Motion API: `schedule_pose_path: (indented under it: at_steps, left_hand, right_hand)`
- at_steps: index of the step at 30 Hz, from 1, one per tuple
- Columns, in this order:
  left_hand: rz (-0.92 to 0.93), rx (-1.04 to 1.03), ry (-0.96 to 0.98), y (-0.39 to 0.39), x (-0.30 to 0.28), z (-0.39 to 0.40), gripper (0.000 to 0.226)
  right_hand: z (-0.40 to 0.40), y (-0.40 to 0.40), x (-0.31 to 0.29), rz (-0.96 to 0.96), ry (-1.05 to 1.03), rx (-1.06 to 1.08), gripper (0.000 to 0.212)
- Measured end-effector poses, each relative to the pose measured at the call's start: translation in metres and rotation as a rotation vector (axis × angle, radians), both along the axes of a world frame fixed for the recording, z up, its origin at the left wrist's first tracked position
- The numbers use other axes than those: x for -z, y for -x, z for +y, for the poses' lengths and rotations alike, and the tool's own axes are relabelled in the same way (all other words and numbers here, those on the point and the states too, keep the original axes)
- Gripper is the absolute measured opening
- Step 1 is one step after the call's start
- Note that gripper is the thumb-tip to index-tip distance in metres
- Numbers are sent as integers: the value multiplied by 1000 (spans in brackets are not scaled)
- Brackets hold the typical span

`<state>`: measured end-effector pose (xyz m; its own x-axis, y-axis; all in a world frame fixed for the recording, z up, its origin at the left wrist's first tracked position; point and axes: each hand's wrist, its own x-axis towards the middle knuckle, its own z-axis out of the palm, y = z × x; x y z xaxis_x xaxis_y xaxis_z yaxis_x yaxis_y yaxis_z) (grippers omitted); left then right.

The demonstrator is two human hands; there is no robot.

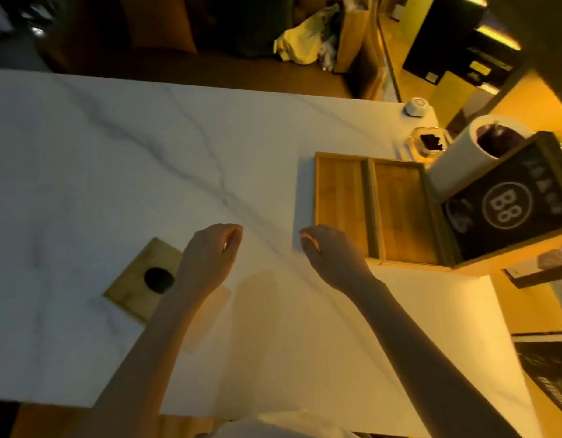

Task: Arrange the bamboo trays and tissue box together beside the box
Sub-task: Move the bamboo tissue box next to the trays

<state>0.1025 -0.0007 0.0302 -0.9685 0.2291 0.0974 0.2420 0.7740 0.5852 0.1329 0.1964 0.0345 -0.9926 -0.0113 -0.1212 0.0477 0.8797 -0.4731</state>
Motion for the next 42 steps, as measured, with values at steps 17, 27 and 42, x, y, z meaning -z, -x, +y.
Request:
schedule_pose_path:
  at_steps: [17,27,42]
  left_hand:
    - [-323,-530,-214,-55,55,-137,70]
    - [-406,-718,-457,-55,57,-136,55]
    - [-251,-503,-437,-43,17,-61,48]
  right_hand:
    - [-158,-20,58,-476,546,52,73]
    - [-165,-20,51,-378,523,89,40]
    - [-94,-23,22,-107,578,265,43]
